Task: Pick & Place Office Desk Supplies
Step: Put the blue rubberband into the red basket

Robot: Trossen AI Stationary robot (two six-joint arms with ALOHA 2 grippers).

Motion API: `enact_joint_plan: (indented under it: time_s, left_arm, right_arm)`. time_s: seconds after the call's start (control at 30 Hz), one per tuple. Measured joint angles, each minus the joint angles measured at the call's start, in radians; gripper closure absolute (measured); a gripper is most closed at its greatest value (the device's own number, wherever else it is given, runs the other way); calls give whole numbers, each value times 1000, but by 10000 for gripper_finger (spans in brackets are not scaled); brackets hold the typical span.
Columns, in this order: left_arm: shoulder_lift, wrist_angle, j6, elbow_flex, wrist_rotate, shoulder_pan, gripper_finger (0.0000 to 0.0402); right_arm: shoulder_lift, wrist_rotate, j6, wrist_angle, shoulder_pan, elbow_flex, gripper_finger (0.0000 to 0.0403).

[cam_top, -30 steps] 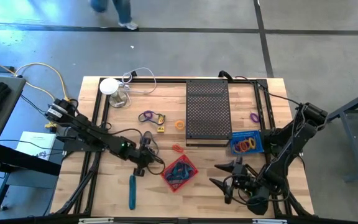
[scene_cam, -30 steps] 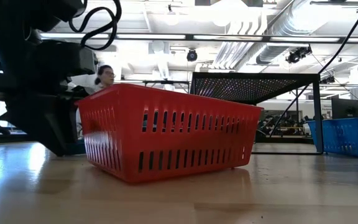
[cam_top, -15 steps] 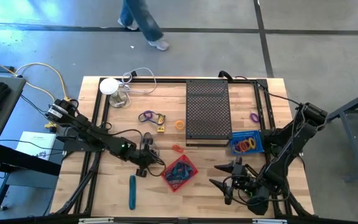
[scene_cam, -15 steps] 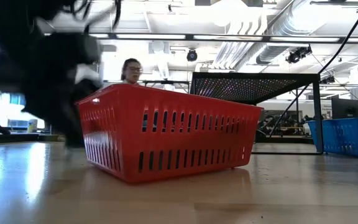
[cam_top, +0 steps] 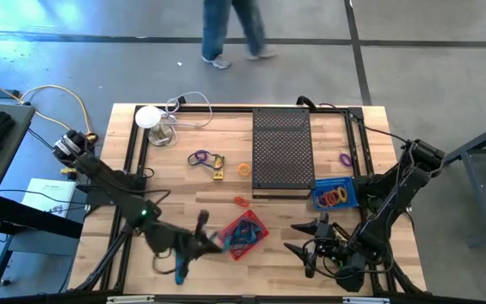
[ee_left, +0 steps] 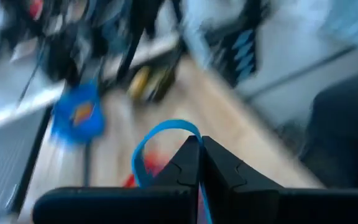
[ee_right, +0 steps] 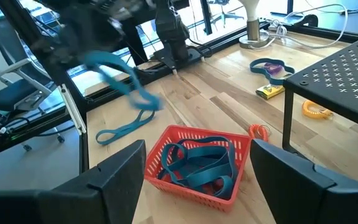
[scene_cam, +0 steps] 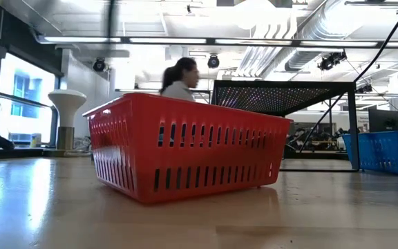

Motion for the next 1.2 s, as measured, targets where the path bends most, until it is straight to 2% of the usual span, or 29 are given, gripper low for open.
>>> enact_joint_plan:
  time_s: [0.07, 0.2, 0.4, 0.5, 0.77, 0.9, 1.07, 1.2]
  left_arm:
    - [9, 76, 35, 0, 35, -11, 400]
    - [32, 175, 37, 0, 42, 3, 401]
    - [145, 381, 0, 0, 219, 89, 401]
    - [188, 436, -5, 0, 240, 119, 401]
    - [276, 429, -114, 0, 242, 183, 401]
    - [309, 425, -127, -1, 242, 191, 401]
    - [310, 359, -201, -1, 223, 190, 401]
    - [310, 263, -256, -1, 166, 201, 401]
  right_arm:
    - [0, 0, 0, 0, 0, 0, 127]
    - [0, 0, 0, 0, 0, 0, 127]
    - [0, 0, -7, 4, -12, 0, 127]
    - [0, -20, -8, 4, -20, 0, 127]
    - [0, -97, -34, 3, -48, 0, 127]
    - [18, -103, -34, 5, -53, 0, 127]
    - [48, -107, -34, 17, -64, 0, 127]
    - [55, -131, -34, 42, -84, 0, 127]
